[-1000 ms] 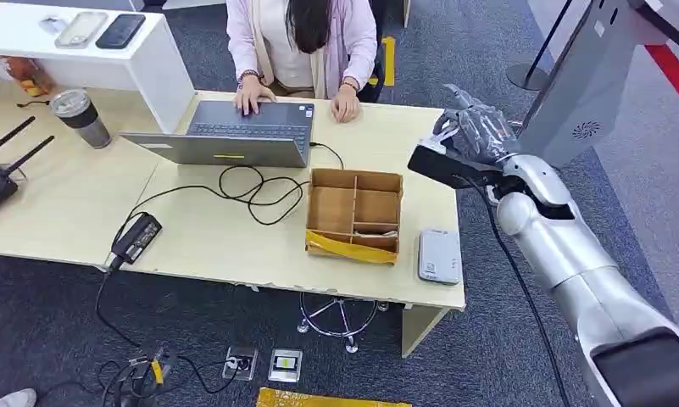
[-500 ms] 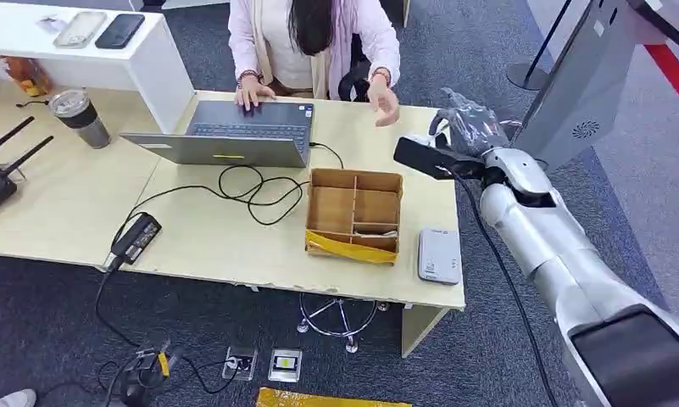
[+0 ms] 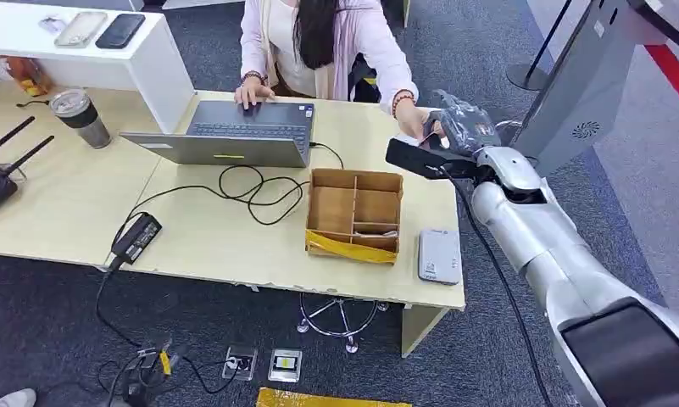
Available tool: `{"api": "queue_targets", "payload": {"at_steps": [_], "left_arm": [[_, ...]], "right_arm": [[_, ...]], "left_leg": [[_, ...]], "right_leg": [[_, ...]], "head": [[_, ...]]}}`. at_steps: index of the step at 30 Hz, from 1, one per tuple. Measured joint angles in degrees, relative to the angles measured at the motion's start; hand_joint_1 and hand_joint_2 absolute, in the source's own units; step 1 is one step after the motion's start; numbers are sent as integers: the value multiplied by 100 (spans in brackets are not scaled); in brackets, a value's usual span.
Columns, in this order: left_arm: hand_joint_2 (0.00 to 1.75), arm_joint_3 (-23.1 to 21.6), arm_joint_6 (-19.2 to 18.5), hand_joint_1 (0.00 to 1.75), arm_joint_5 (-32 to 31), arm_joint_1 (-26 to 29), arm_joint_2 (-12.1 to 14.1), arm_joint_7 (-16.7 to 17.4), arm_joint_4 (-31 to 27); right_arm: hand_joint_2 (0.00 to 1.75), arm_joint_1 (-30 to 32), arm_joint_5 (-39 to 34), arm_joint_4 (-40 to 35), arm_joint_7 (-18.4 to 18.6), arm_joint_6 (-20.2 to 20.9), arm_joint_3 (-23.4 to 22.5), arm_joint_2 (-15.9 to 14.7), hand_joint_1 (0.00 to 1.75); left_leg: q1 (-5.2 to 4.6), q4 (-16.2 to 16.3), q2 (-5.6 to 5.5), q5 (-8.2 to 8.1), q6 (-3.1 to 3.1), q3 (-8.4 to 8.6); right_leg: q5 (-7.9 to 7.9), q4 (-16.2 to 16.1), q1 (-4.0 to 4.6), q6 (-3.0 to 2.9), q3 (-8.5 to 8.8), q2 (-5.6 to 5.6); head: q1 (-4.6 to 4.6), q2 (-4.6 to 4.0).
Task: Pass the card to the sensor for recognition and then transmit it.
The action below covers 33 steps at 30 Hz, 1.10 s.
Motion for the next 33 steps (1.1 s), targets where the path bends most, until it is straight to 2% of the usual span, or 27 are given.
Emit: {"api": "queue_targets", "payload": {"at_steps": [2, 3, 4, 15, 21, 26, 27, 33], "left_arm": [[0, 0, 0, 0, 0, 0, -2, 0, 13], [0, 0, 0, 0, 0, 0, -4, 0, 17], [0, 0, 0, 0, 0, 0, -7, 0, 26], [0, 7, -2, 0, -15, 24, -9, 4, 39], [0, 24, -42, 0, -26, 93, -9, -4, 50], [0, 90, -92, 0, -18, 188, -7, -74, 111], [0, 120, -92, 0, -7, 202, -7, -76, 129], [0, 337, -98, 0, 57, 238, 39, -77, 227]], "right_arm": [[175, -1, 2, 28, 0, -2, 0, 11, 175], [175, -2, 2, 44, 0, -2, 0, 22, 141], [0, -2, 4, 55, -2, -2, 0, 28, 0], [0, -9, 120, 90, -157, 59, -4, 52, 0], [0, -42, 181, 90, -321, -149, -109, 33, 0], [0, -42, 349, 42, -535, -349, -350, -171, 0], [175, -10, 422, -35, -540, -383, -361, -239, 0], [175, 901, 302, -1183, -17, -41, -595, -599, 0]], "left_leg": [[0, 0, 0, 0, 0, 0], [0, 0, 0, 0, 0, 0], [0, 0, 0, 0, 0, -1], [0, 0, 0, 0, 0, -1], [0, 1, 0, 0, 0, 1], [-1, 2, 0, -1, 0, -1], [0, 1, -1, -1, 0, 0], [4, 1, 4, -2, 1, 2]], "right_leg": [[0, 0, 0, 0, 0, 0], [0, 0, 0, 0, 0, 0], [0, 0, 0, 0, 0, 0], [0, 0, 0, 0, 0, 0], [0, -1, 0, 0, -2, 1], [0, -2, -1, 0, -2, 1], [0, -3, 0, 0, 1, 0], [0, -8, 4, 0, 1, 2]], "head": [[2, 0], [2, 0], [2, 0], [2, 0], [0, 0], [0, 0], [2, 0], [-2, 0]]}}
